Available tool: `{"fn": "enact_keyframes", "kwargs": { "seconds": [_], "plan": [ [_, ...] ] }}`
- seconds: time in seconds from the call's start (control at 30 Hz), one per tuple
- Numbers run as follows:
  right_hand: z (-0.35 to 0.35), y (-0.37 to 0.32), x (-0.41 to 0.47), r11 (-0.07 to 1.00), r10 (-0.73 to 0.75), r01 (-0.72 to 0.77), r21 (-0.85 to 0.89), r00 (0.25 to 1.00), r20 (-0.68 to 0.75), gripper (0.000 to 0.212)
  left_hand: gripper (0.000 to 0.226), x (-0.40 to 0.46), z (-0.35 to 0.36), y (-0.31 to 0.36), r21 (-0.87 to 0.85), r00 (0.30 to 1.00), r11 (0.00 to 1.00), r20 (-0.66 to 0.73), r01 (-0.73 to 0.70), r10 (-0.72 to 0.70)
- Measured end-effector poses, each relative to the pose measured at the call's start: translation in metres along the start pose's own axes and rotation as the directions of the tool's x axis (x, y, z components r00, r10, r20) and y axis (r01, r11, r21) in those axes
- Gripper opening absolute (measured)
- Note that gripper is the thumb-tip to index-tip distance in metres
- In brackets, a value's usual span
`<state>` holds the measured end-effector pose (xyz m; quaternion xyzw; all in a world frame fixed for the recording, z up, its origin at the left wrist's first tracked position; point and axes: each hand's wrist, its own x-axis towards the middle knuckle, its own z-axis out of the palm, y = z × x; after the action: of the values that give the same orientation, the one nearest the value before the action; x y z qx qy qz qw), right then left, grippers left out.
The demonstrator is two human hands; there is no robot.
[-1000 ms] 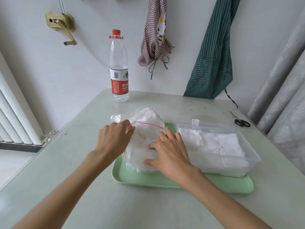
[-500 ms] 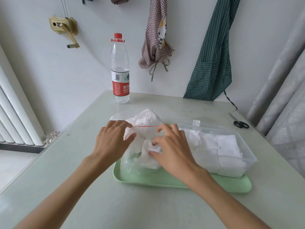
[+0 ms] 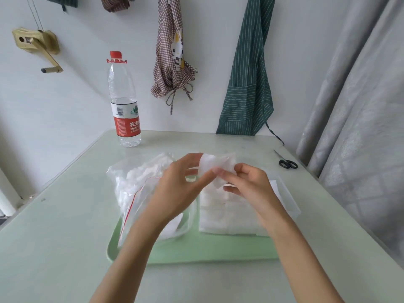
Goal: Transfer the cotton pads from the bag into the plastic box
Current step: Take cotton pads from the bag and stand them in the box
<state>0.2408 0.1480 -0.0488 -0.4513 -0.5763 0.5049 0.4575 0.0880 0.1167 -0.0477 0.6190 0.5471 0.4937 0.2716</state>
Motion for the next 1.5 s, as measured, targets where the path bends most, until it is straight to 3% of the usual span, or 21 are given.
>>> {"fn": "enact_keyframes", "kwargs": {
  "seconds": [0.07,0.13,0.27,0.4,0.5,0.63,0.73,0.87,1.0,1.13,1.23,1.3,1.37,1.5],
  "plan": [
    [-0.009,0.005,0.007,1.000,0.020,-0.020,-0.024,1.000,-0.020,0.017,0.021,0.012,0.013,-0.007,-0.017,0.997,1.000,-0.083,-0.004,0.002],
    [-0.019,0.007,0.014,0.999,0.036,-0.037,-0.038,0.999,-0.039,0.021,0.027,0.024,0.025,-0.012,-0.022,0.995,0.999,-0.091,0.038,-0.040],
    [-0.039,0.004,0.025,0.980,0.131,-0.130,0.149,0.991,0.009,0.038,0.021,0.038,0.039,-0.012,-0.093,0.995,0.993,-0.056,0.077,-0.083],
    [-0.056,0.006,0.027,0.987,0.129,-0.136,0.082,0.988,0.087,0.018,0.016,0.043,0.047,-0.013,-0.191,0.991,0.974,-0.018,0.125,-0.131],
    [-0.062,0.010,0.030,0.987,0.108,-0.109,0.120,0.994,0.016,0.010,0.018,0.045,0.047,-0.013,-0.225,0.989,0.967,-0.059,0.116,-0.132],
    [-0.057,0.019,0.035,0.976,0.094,-0.055,0.211,0.979,-0.180,0.010,0.010,0.042,0.039,0.003,-0.303,0.978,0.953,-0.189,0.023,-0.083],
    [-0.043,0.020,0.033,0.955,0.123,-0.085,0.285,0.985,-0.119,0.012,0.003,0.035,0.041,0.019,-0.320,0.994,0.947,-0.102,0.014,-0.049],
    [-0.034,0.017,0.031,0.943,0.129,-0.115,0.313,0.991,-0.023,0.014,0.007,0.037,0.050,0.009,-0.119,0.993,0.992,-0.107,0.039,-0.052],
    [-0.039,0.012,0.030,0.920,0.110,-0.129,0.370,0.991,0.072,0.019,0.031,0.042,0.054,-0.003,0.105,0.978,0.994,-0.209,0.024,-0.002],
    [-0.042,0.007,0.029,0.896,0.083,-0.134,0.423,0.987,0.136,0.022,0.031,0.042,0.059,-0.004,0.162,0.947,0.986,-0.308,-0.035,0.085],
    [-0.044,0.005,0.028,0.908,0.092,-0.138,0.395,0.987,0.134,0.023,0.034,0.038,0.063,0.000,0.169,0.922,0.983,-0.364,-0.073,0.131],
    [-0.048,0.001,0.028,0.910,0.093,-0.145,0.389,0.984,0.149,0.024,0.052,0.038,0.062,0.002,0.058,0.947,0.998,-0.320,-0.014,0.032],
    [-0.052,-0.006,0.024,0.927,0.083,-0.147,0.344,0.977,0.194,0.031,0.050,0.040,0.061,0.001,-0.014,0.964,0.999,-0.262,0.038,-0.040],
    [-0.060,-0.011,0.015,1.000,0.009,-0.012,0.020,0.984,0.179,0.036,0.032,0.040,0.065,0.000,-0.065,0.980,0.997,-0.190,0.051,-0.062]
  ]
}}
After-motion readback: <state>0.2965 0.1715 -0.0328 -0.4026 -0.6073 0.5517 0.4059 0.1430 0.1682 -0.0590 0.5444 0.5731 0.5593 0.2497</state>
